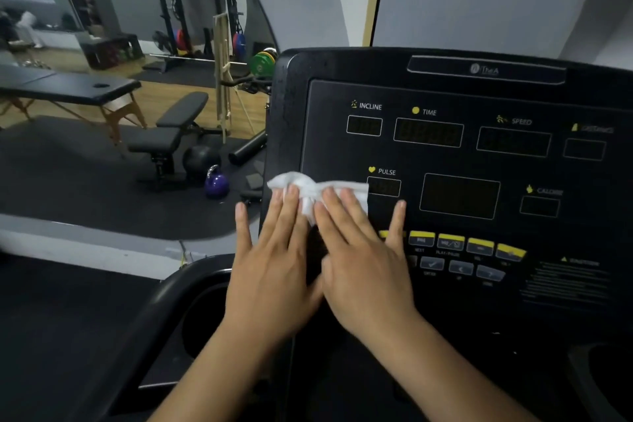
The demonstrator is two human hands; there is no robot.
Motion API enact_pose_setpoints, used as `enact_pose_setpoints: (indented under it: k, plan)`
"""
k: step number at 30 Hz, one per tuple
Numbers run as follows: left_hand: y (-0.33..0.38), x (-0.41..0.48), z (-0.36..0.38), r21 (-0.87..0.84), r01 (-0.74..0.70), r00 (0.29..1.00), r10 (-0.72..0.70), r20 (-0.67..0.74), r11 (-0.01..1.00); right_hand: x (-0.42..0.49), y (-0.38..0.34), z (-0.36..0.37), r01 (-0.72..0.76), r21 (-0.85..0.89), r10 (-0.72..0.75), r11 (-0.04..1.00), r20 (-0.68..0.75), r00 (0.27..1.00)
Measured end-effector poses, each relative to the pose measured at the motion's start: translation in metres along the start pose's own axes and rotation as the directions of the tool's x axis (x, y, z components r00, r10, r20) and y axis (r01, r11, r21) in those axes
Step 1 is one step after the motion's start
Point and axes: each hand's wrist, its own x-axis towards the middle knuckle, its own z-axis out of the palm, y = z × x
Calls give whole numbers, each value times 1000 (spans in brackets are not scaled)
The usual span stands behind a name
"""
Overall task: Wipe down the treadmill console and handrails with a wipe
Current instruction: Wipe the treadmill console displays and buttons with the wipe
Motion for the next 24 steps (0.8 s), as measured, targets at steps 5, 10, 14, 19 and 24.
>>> enact_pose_setpoints:
  k: [5, 10, 14, 19, 24]
  plan:
    - [-6, -18, 8, -124, -23, 999, 29, 42, 992, -8, -14, 11, -31, 26, 32, 999, -16, 999]
    - [-18, -23, 9, -238, -46, 998, 56, 35, 970, -9, -21, 17, 49, -27, -48, 998, 41, 998]
    - [-31, -1, 0, -308, -13, 1000, 20, 19, 951, 18, -26, 8, 35, -68, -35, 997, -11, 999]
    - [-27, -48, 20, -206, -66, 998, 69, 11, 976, -28, -35, 35, 53, -47, -51, 998, 36, 998]
    - [-37, -21, 14, -133, -71, 997, 69, -16, 989, -2, -34, 23, 40, -111, -41, 993, -11, 999]
